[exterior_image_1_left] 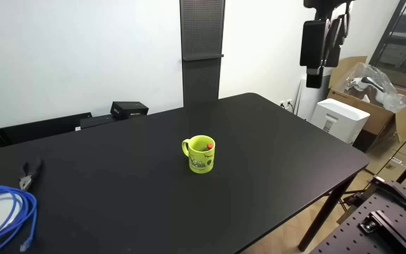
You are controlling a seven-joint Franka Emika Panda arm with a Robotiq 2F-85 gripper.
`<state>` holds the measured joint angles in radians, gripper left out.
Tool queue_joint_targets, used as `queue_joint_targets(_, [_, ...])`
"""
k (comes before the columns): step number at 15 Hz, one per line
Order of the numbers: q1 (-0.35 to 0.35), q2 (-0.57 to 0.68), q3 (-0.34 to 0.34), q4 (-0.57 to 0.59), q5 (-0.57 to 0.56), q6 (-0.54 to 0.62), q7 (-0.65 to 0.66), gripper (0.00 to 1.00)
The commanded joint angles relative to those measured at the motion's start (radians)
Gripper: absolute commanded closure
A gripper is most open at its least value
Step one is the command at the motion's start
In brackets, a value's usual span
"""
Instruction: Remove the marker from the yellow mug, put the marker back in the mug, remove the marker from the mug again
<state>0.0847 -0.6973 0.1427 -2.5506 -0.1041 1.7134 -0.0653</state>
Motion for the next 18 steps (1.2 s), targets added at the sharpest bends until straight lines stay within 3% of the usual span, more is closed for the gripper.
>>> queue_joint_targets(1, [0.019,0.002,-0.015,0.002,-0.009,-0.003,0.010,0.00])
queue_joint_targets(12, [0.019,0.002,-0.015,0.002,-0.009,-0.002,0.010,0.00])
queue_joint_targets(15, [0.004,0.016,0.002,0.019,-0.052,0.054,0.040,0.00])
queue_joint_targets(18, [-0.021,0.082,0.008,0.045,-0.128,0.192,0.061,0.00])
